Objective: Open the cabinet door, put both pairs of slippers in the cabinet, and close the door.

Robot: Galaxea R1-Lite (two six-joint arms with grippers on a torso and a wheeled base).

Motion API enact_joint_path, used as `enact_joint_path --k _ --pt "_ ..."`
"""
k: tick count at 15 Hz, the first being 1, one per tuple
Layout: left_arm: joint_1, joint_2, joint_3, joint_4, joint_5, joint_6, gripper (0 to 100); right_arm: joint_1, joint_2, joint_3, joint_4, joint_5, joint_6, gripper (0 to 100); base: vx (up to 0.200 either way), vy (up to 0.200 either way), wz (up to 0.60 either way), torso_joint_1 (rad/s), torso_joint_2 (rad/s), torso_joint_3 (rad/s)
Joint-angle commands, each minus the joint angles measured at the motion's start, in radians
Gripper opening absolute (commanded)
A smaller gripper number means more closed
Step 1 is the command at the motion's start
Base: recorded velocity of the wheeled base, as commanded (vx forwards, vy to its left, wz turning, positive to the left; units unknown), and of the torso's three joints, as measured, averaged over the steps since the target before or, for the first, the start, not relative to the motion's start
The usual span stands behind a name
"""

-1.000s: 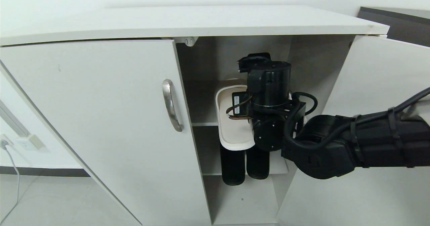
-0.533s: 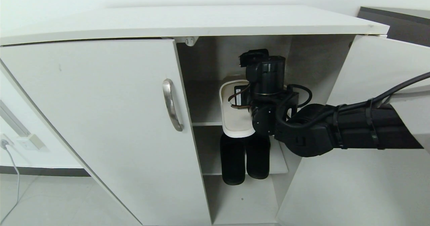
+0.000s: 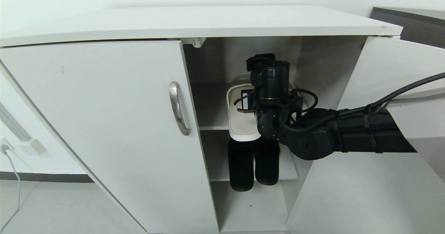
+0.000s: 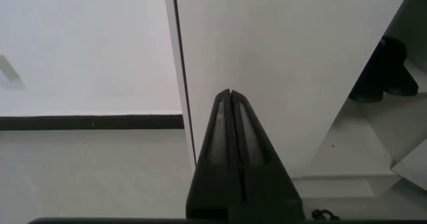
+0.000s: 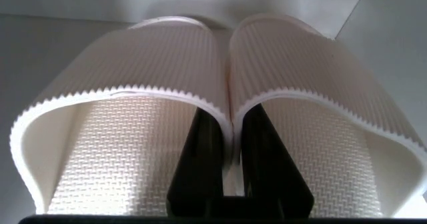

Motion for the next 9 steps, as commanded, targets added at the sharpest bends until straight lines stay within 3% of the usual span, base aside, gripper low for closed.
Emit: enact_joint_path --k 1,4,5,9 --pt "0.000 0.001 0.000 0.000 0.000 0.000 0 0.000 0.006 -0.002 0.000 0.000 0.001 0 0.000 0.000 0.00 0.000 0.00 0.000" --pt "0.000 0.001 0.000 0.000 0.000 0.000 0 0.000 0.010 -0.002 -0.002 0.005 0.001 0 0.000 0.000 0.00 0.000 0.00 0.000" --pt "0.000 0.001 0.000 0.000 0.000 0.000 0 0.000 0.010 0.001 -0.002 0.006 0.001 100 0.000 0.000 0.00 0.000 0.00 0.000" --pt "0.000 0.001 0.000 0.000 0.000 0.000 0 0.009 -0.019 0.047 -0.004 0.006 0.000 100 0.000 0.000 0.00 0.000 0.00 0.000"
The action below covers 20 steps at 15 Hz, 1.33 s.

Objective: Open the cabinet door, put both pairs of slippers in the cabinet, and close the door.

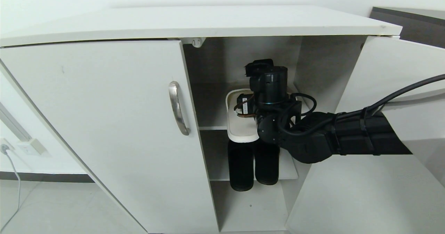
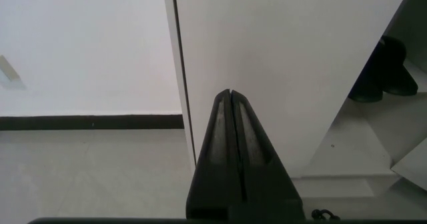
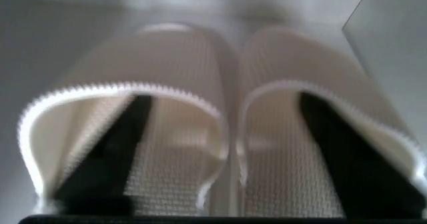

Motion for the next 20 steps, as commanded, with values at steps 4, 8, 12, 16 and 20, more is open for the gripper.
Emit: enact_joint_path --k 4,8,12,16,20 --pt "0.000 0.001 0.000 0.000 0.001 0.000 0 0.037 -0.092 0.112 -0.008 -0.002 0.001 100 0.000 0.000 0.00 0.000 0.00 0.000" --pt "0.000 0.001 0.000 0.000 0.001 -0.002 0 0.102 -0.206 0.290 -0.093 -0.007 0.001 100 0.000 0.000 0.00 0.000 0.00 0.000" --pt "0.000 0.001 0.000 0.000 0.001 0.000 0 0.172 -0.342 0.500 -0.202 -0.003 0.001 100 0.000 0.000 0.00 0.000 0.00 0.000" --pt "0.000 0.001 0.000 0.000 0.001 0.000 0 0.240 -0.449 0.693 -0.236 0.032 0.061 100 0.000 0.000 0.00 0.000 0.00 0.000" --pt "0.000 0.001 0.000 0.000 0.001 -0.002 0 0.230 -0.419 0.731 -0.236 0.110 0.086 100 0.000 0.000 0.00 0.000 0.00 0.000"
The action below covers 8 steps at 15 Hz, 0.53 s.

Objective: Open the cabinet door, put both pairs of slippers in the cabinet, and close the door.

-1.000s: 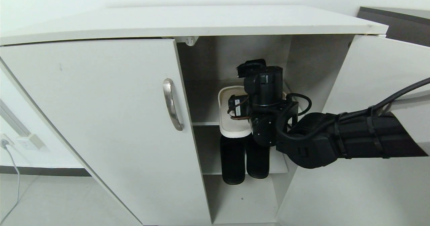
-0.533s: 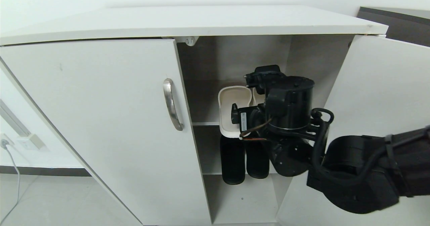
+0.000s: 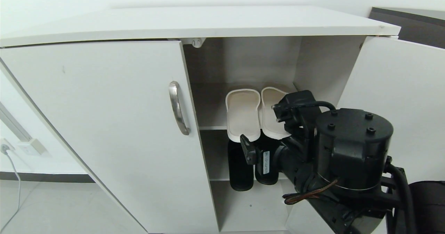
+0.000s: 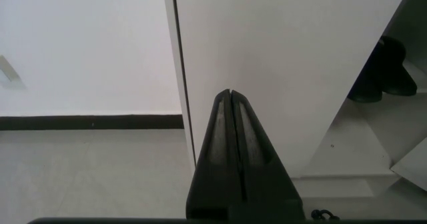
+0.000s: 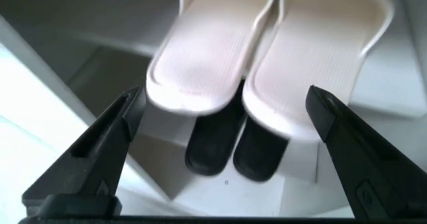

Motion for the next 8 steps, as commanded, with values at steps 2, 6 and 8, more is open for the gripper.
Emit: enact_joint_path --k 2,6,8 --pt "0.000 0.001 0.000 0.000 0.000 0.000 0 -0.027 0.028 0.021 -0.024 0.008 0.003 100 0.000 0.000 0.00 0.000 0.00 0.000" --pt "0.000 0.001 0.000 0.000 0.000 0.002 0 -0.038 0.046 0.021 -0.067 0.008 0.002 0 0.000 0.000 0.00 0.000 0.00 0.000" --pt "0.000 0.001 0.000 0.000 0.000 0.000 0 -0.038 0.046 0.023 -0.067 0.008 0.000 0 0.000 0.000 0.00 0.000 0.00 0.000"
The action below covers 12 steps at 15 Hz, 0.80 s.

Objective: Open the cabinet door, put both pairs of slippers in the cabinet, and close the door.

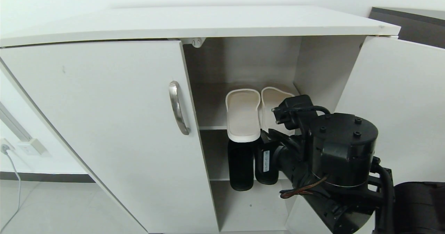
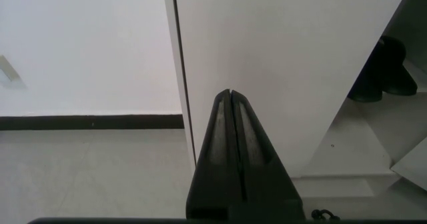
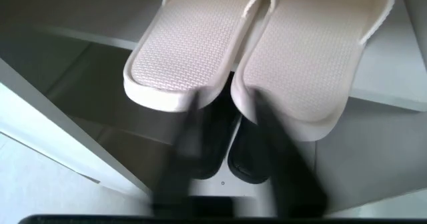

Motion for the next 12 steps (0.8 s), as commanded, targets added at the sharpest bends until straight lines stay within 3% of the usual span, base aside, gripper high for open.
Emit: enact_joint_path --k 1,8,12 --pt "0.000 0.001 0.000 0.000 0.000 0.000 0 0.000 0.008 0.001 0.000 0.000 -0.001 0 0.000 0.000 0.00 0.000 0.00 0.000" --pt "0.000 0.001 0.000 0.001 0.000 0.000 0 0.000 0.010 0.006 0.000 0.000 -0.002 0 0.000 0.000 0.00 0.000 0.00 0.000" --pt "0.000 0.001 0.000 0.000 -0.001 0.000 0 -0.002 0.010 0.007 0.000 0.000 -0.002 0 -0.200 0.000 0.00 -0.002 0.00 0.001"
